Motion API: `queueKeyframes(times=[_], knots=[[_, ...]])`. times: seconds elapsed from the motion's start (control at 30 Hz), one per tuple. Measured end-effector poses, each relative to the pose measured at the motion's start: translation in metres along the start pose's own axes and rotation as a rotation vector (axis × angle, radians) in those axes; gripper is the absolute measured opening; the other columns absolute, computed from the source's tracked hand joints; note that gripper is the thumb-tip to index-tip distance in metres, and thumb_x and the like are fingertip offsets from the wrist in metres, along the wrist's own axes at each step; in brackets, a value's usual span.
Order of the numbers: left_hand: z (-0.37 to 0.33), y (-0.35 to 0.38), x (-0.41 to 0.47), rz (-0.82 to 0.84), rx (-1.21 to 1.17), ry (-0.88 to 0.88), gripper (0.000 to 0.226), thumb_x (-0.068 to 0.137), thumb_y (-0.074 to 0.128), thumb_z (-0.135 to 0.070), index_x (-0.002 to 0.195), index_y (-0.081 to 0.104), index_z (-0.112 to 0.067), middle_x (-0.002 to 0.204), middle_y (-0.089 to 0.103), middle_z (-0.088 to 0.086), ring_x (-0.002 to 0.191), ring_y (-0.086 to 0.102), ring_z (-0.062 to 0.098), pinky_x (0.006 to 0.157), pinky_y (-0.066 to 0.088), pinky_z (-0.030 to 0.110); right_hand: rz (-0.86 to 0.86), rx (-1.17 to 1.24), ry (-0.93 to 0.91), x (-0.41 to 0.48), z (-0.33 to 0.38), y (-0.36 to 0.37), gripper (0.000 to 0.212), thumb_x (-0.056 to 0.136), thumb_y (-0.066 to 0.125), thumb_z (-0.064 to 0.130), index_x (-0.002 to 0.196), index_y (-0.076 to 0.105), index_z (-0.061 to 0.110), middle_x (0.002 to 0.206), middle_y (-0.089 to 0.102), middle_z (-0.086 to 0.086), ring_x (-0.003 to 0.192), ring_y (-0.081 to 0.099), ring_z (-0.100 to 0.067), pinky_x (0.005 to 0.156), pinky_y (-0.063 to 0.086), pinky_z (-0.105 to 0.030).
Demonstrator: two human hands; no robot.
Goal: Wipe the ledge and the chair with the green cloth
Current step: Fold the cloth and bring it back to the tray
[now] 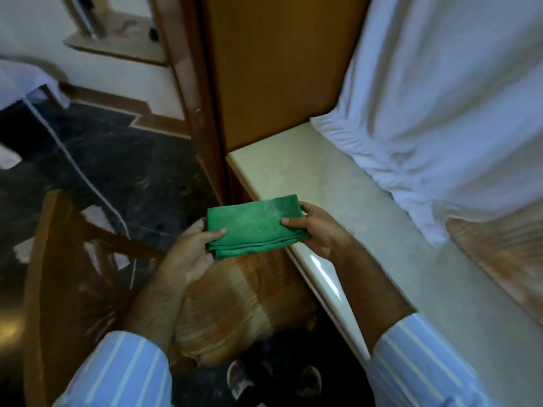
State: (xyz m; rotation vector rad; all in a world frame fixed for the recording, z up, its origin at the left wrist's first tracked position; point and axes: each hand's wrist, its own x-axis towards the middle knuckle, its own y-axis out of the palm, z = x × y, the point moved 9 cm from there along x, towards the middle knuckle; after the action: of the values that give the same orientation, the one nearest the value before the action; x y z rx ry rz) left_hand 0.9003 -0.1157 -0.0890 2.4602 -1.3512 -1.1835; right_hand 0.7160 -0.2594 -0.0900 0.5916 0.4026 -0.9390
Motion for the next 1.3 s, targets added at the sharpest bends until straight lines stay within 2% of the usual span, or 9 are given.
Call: queueKeyframes(times=[0.13, 0.3, 0.43, 0.57, 0.7, 0.8, 0.97, 1.1, 1.3], knots=[[0.032, 0.073, 0.013, 0.085, 0.12, -0.038, 0.036, 0.097, 0.049, 0.005, 0.131, 0.055, -0.004, 0.11, 0.07, 0.018, 0.085, 0.072, 0.025, 0.06, 0.062, 0.033, -0.207, -0.008, -0.011, -0.048, 0.004, -0.088, 0.039, 0.087, 0.077, -0.002, 0.125, 0.068, -0.008, 0.119, 0.076, -0.026, 0.098, 0.077, -0.032, 0.084, 0.065, -0.035], [0.084, 0.162, 0.011, 0.165, 0.25, -0.061, 0.032, 0.098, 0.054, -0.002, 0.128, 0.055, -0.01, 0.111, 0.07, 0.016, 0.087, 0.071, 0.028, 0.061, 0.063, 0.04, -0.473, -0.042, -0.035, -0.124, 0.002, -0.192, 0.038, 0.08, 0.089, 0.012, 0.112, 0.075, -0.001, 0.094, 0.081, -0.013, 0.072, 0.079, -0.015, 0.062, 0.063, -0.024], [0.133, 0.226, -0.011, 0.213, 0.395, -0.078, 0.011, 0.094, 0.066, -0.02, 0.104, 0.069, -0.018, 0.096, 0.072, 0.006, 0.07, 0.076, 0.015, 0.054, 0.06, 0.031, -0.598, -0.003, -0.069, -0.196, -0.008, -0.266, 0.03, 0.079, 0.09, 0.015, 0.103, 0.076, 0.003, 0.077, 0.079, -0.005, 0.061, 0.077, -0.008, 0.055, 0.06, -0.021], [0.197, 0.297, -0.048, 0.321, 0.426, -0.106, 0.01, 0.092, 0.069, -0.017, 0.101, 0.072, -0.016, 0.089, 0.074, 0.005, 0.069, 0.076, 0.018, 0.055, 0.06, 0.029, -0.694, 0.043, -0.105, -0.284, -0.031, -0.341, 0.022, 0.081, 0.088, 0.013, 0.099, 0.077, 0.007, 0.084, 0.079, -0.007, 0.066, 0.077, -0.012, 0.059, 0.063, -0.024], [0.281, 0.372, -0.1, 0.443, 0.476, -0.165, 0.009, 0.096, 0.061, -0.006, 0.102, 0.068, -0.005, 0.094, 0.072, 0.014, 0.072, 0.075, 0.022, 0.058, 0.061, 0.03, -0.786, 0.115, -0.123, -0.384, -0.067, -0.42, 0.034, 0.087, 0.08, 0.005, 0.12, 0.073, 0.001, 0.103, 0.079, -0.013, 0.086, 0.077, -0.023, 0.076, 0.064, -0.032], [0.337, 0.415, -0.143, 0.487, 0.499, -0.17, 0.006, 0.095, 0.062, -0.004, 0.091, 0.062, 0.001, 0.094, 0.069, 0.02, 0.074, 0.075, 0.025, 0.061, 0.062, 0.032, -0.859, 0.177, -0.157, -0.457, -0.095, -0.467, 0.039, 0.089, 0.078, 0.003, 0.125, 0.066, 0.0, 0.11, 0.075, -0.014, 0.091, 0.074, -0.022, 0.068, 0.063, -0.029], [0.431, 0.478, -0.214, 0.584, 0.567, -0.191, 0.014, 0.093, 0.065, -0.006, 0.097, 0.053, -0.002, 0.104, 0.065, 0.024, 0.085, 0.072, 0.034, 0.059, 0.062, 0.035, -1.052, 0.165, -0.175, -0.584, -0.146, -0.532, 0.025, 0.084, 0.083, 0.003, 0.099, 0.063, 0.008, 0.099, 0.073, -0.021, 0.078, 0.074, -0.024, 0.055, 0.062, -0.026], [0.498, 0.508, -0.262, 0.663, 0.713, -0.215, 0.02, 0.091, 0.069, -0.011, 0.101, 0.053, -0.006, 0.106, 0.068, 0.024, 0.084, 0.074, 0.036, 0.061, 0.061, 0.039, -1.177, 0.153, -0.072, -0.663, -0.195, -0.566, 0.031, 0.081, 0.085, 0.004, 0.105, 0.067, 0.0, 0.096, 0.074, -0.02, 0.076, 0.073, -0.024, 0.048, 0.057, -0.021], [0.575, 0.515, -0.302, 0.763, 0.933, -0.189, 0.02, 0.083, 0.078, -0.017, 0.096, 0.064, -0.011, 0.101, 0.074, 0.017, 0.08, 0.077, 0.03, 0.064, 0.062, 0.044, -1.335, 0.153, 0.031, -0.729, -0.272, -0.59, 0.028, 0.075, 0.088, 0.001, 0.092, 0.066, 0.006, 0.1, 0.074, -0.02, 0.081, 0.076, -0.027, 0.06, 0.066, -0.034]])
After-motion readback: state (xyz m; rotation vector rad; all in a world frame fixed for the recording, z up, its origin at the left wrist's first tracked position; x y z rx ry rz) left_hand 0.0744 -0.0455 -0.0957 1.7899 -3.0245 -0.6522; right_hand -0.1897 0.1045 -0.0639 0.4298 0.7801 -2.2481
